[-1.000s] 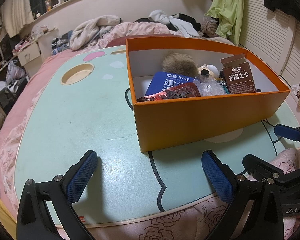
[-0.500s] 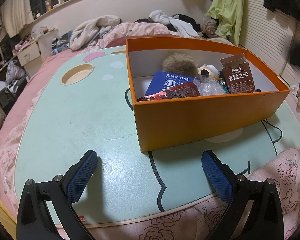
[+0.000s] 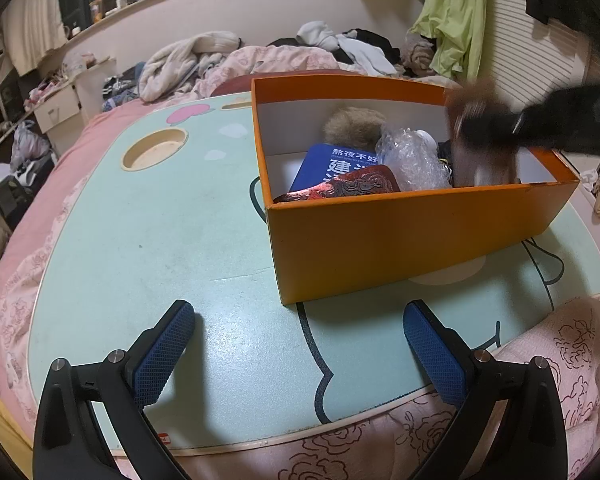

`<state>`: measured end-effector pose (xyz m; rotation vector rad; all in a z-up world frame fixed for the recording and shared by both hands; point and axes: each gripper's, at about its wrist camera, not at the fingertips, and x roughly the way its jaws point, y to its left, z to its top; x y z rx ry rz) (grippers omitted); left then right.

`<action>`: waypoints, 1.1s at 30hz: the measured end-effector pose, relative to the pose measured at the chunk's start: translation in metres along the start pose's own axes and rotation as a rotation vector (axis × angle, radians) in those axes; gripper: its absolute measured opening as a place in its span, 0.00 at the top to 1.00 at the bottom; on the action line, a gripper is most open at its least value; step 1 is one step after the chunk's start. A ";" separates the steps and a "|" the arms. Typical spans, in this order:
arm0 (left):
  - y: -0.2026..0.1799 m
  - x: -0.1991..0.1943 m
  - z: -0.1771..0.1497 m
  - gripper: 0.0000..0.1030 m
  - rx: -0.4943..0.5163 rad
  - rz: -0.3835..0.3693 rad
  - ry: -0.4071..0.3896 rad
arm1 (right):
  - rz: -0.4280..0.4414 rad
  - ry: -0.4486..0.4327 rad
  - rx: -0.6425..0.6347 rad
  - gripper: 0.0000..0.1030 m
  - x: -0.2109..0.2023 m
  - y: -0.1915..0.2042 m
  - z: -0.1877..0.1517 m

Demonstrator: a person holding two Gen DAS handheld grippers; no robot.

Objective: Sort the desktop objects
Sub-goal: 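Reach into the orange box and grasp the brown card box with right tool, then set the brown card box on the desk with right tool while left tool reaches into orange box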

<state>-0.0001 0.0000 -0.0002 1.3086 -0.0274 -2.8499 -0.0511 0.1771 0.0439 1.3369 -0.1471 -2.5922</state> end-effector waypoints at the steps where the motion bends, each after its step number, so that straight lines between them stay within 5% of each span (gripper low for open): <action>1: 0.000 0.000 0.000 0.00 0.000 0.000 0.000 | 0.035 -0.042 0.017 0.81 -0.011 -0.001 -0.001; 6: 0.000 0.000 0.000 0.00 0.000 0.000 0.000 | 0.121 -0.222 0.006 0.81 -0.077 0.002 -0.009; 10: 0.000 0.000 0.000 0.00 0.000 0.000 0.000 | 0.213 -0.143 -0.064 0.81 -0.091 0.006 -0.035; 16: 0.000 0.000 0.000 0.00 -0.001 -0.001 -0.001 | 0.138 0.023 -0.042 0.81 -0.033 -0.003 -0.071; 24: 0.007 -0.005 0.007 0.00 -0.048 -0.017 -0.025 | 0.116 -0.034 -0.007 0.80 0.005 0.008 -0.047; 26: 0.012 -0.008 0.000 0.00 -0.073 -0.041 -0.038 | 0.130 -0.033 0.040 0.71 0.001 0.003 -0.054; 30: 0.028 -0.012 -0.002 0.00 -0.156 -0.107 -0.073 | 0.156 -0.079 0.123 0.31 -0.016 -0.018 -0.083; 33: 0.038 -0.016 -0.003 0.00 -0.207 -0.133 -0.102 | 0.068 -0.074 0.117 0.28 -0.020 -0.030 -0.095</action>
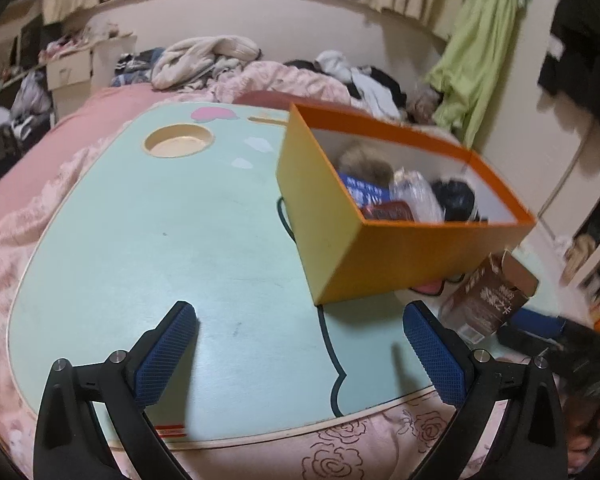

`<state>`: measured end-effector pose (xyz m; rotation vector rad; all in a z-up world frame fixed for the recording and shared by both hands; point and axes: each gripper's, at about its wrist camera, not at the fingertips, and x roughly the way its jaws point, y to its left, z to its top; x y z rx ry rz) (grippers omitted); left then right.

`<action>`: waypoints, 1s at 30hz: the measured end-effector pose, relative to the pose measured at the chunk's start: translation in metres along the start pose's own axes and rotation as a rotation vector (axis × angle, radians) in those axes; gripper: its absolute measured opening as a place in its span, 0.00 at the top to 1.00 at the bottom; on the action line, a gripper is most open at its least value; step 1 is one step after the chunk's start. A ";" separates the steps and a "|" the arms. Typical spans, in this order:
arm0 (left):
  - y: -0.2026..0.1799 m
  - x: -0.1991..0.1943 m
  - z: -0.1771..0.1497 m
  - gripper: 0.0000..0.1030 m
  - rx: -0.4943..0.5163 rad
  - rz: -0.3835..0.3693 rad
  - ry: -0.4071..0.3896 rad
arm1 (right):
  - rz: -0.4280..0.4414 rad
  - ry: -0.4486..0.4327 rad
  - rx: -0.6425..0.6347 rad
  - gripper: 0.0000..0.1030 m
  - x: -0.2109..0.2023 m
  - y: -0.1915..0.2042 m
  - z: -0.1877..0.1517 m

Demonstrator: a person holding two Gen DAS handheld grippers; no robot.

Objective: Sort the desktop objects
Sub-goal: 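Set the brown card box on the desk with right tool while left tool reaches into orange box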

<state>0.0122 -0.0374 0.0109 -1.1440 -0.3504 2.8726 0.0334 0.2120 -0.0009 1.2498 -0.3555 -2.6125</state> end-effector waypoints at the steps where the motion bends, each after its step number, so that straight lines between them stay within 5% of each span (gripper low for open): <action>1: 0.001 -0.002 0.001 0.00 -0.006 -0.003 -0.010 | -0.052 -0.005 -0.048 0.24 0.001 -0.002 -0.006; 2: 0.002 -0.005 0.001 0.00 0.147 -0.178 0.035 | -0.101 -0.010 -0.086 0.20 0.002 0.001 -0.008; 4: 0.001 -0.013 0.005 0.02 0.152 -0.193 0.014 | -0.266 -0.004 -0.192 0.10 0.010 0.011 -0.014; 10: -0.009 -0.029 0.042 0.30 0.191 -0.291 0.019 | -0.247 0.009 -0.191 0.07 0.009 0.007 -0.012; 12: -0.015 -0.026 0.061 0.59 0.190 -0.340 0.087 | -0.248 0.013 -0.191 0.06 0.011 0.007 -0.010; 14: -0.027 -0.021 0.076 0.66 0.201 -0.361 0.154 | -0.248 0.012 -0.190 0.05 0.011 0.006 -0.009; 19: -0.060 0.003 0.094 0.64 0.240 -0.343 0.284 | -0.248 0.013 -0.190 0.04 0.012 0.004 -0.011; 21: -0.076 0.018 0.092 0.55 0.269 -0.344 0.356 | -0.248 0.013 -0.190 0.03 0.012 0.005 -0.011; 25: -0.102 0.045 0.077 0.52 0.335 -0.252 0.419 | -0.248 0.013 -0.190 0.03 0.012 0.005 -0.011; 28: -0.108 0.050 0.071 0.58 0.370 -0.184 0.367 | -0.249 0.013 -0.190 0.03 0.012 0.004 -0.010; 30: -0.104 0.047 0.072 0.68 0.351 -0.208 0.333 | -0.249 0.014 -0.189 0.03 0.012 0.005 -0.010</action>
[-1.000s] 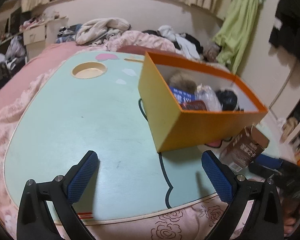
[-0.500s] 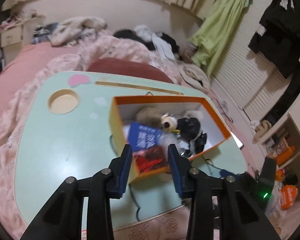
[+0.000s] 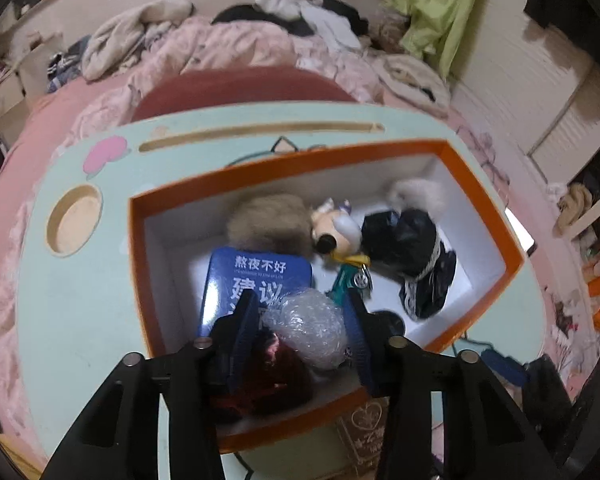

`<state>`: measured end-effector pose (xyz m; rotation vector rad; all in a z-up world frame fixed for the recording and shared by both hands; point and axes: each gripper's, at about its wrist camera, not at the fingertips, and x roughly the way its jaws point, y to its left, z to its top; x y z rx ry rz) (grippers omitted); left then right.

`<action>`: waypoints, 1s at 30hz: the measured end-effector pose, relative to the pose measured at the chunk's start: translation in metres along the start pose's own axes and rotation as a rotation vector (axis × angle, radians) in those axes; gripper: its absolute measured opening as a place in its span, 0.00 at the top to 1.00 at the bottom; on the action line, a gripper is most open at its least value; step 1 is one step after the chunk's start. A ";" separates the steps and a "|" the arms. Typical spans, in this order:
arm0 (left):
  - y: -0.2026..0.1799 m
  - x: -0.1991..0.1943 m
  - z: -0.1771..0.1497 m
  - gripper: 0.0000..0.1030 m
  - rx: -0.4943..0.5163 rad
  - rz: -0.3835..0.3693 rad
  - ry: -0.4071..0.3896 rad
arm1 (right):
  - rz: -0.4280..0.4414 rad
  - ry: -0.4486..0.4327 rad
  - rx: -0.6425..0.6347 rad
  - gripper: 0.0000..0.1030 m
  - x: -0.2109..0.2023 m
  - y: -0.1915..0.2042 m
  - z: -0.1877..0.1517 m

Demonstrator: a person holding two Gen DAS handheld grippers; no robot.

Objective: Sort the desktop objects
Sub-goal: 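Set the brown card box on the desk with right tool while left tool reaches into orange box, then grasp the clear plastic-wrapped bundle in the orange box with left tool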

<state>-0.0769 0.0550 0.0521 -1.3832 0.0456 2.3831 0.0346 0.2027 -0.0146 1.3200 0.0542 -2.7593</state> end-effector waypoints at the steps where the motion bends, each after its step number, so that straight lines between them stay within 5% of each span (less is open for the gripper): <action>1: 0.002 -0.003 0.000 0.75 -0.006 -0.030 -0.014 | 0.000 0.000 0.000 0.03 0.000 -0.001 0.000; 2: 0.006 -0.008 0.000 0.92 -0.016 -0.079 -0.026 | 0.000 0.000 0.000 0.03 0.000 0.000 0.000; 5: 0.009 -0.033 -0.001 1.00 0.001 -0.097 -0.124 | -0.001 0.000 0.001 0.03 0.000 -0.001 0.000; 14: 0.019 -0.106 -0.021 1.00 -0.017 -0.246 -0.295 | -0.001 -0.001 0.001 0.03 0.000 0.000 0.000; 17: 0.018 -0.102 -0.017 0.99 -0.029 -0.264 -0.267 | -0.001 -0.001 0.001 0.03 0.000 0.000 0.000; 19: 0.021 -0.084 -0.010 0.81 -0.052 -0.229 -0.201 | -0.001 -0.001 0.002 0.03 0.000 -0.001 0.000; 20: 0.023 -0.073 -0.006 0.57 -0.076 -0.207 -0.151 | -0.001 -0.001 0.001 0.03 0.000 0.000 -0.001; 21: 0.024 -0.061 -0.003 0.49 -0.092 -0.196 -0.116 | -0.002 -0.001 0.001 0.03 0.000 0.000 -0.001; 28: 0.003 -0.007 0.007 0.49 -0.016 -0.092 0.035 | -0.002 -0.002 0.003 0.03 0.000 -0.001 -0.001; 30: -0.001 0.001 0.007 0.57 -0.002 -0.063 0.052 | -0.003 -0.001 0.003 0.03 -0.001 -0.001 -0.001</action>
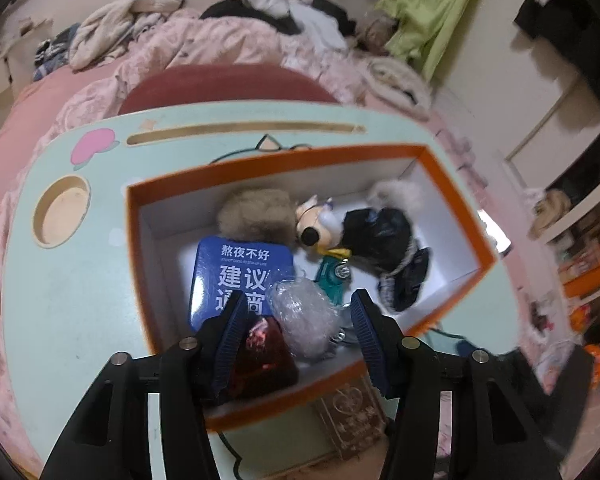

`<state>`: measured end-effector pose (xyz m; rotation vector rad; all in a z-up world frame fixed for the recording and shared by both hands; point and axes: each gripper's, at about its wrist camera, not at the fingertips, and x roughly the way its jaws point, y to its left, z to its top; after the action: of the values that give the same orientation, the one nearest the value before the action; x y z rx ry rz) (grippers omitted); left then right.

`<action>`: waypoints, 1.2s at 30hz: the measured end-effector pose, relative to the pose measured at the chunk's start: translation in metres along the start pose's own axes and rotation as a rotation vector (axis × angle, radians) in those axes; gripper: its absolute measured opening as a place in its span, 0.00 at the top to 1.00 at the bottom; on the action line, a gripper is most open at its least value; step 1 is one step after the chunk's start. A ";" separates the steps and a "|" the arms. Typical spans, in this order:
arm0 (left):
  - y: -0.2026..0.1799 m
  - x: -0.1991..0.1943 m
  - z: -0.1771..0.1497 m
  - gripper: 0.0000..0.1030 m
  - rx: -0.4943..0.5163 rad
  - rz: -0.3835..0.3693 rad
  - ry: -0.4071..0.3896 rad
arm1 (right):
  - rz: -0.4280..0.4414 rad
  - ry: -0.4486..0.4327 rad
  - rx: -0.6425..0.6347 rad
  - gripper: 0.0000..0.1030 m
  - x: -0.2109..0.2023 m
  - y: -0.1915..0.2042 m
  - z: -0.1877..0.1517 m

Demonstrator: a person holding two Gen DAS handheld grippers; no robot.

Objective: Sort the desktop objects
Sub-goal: 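Grasp the clear plastic-wrapped bundle in the orange box with left tool, then lift the plastic bundle out and set it on the desk with left tool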

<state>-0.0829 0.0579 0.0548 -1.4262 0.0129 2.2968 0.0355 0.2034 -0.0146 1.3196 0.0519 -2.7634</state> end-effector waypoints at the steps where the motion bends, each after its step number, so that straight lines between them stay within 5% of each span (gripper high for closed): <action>1: -0.005 0.003 0.000 0.62 0.029 0.050 -0.015 | 0.000 0.000 0.000 0.03 0.000 0.000 0.000; 2: -0.007 0.004 0.000 0.79 0.051 0.048 -0.030 | 0.000 0.000 0.000 0.02 0.000 0.000 0.000; 7: -0.004 0.006 -0.002 0.88 0.028 0.003 -0.066 | 0.000 0.000 0.000 0.02 0.000 0.000 0.000; 19: 0.018 -0.115 -0.042 0.90 -0.048 -0.296 -0.387 | 0.000 0.000 0.001 0.02 -0.001 0.000 0.000; 22: 0.029 -0.107 -0.063 0.90 -0.074 -0.299 -0.367 | 0.000 0.000 0.001 0.02 -0.001 0.001 0.000; 29: 0.040 -0.011 -0.083 0.89 -0.109 -0.182 -0.187 | -0.001 0.000 0.002 0.02 -0.001 0.002 0.000; 31: 0.038 0.001 -0.081 0.84 -0.117 -0.164 -0.210 | -0.001 0.000 0.002 0.02 -0.001 0.001 0.000; 36: 0.041 -0.015 -0.088 0.33 -0.131 -0.141 -0.283 | -0.001 -0.001 0.002 0.02 -0.001 0.003 0.000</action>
<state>-0.0169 -0.0049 0.0178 -1.1091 -0.3185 2.3945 0.0365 0.2009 -0.0135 1.3190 0.0494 -2.7657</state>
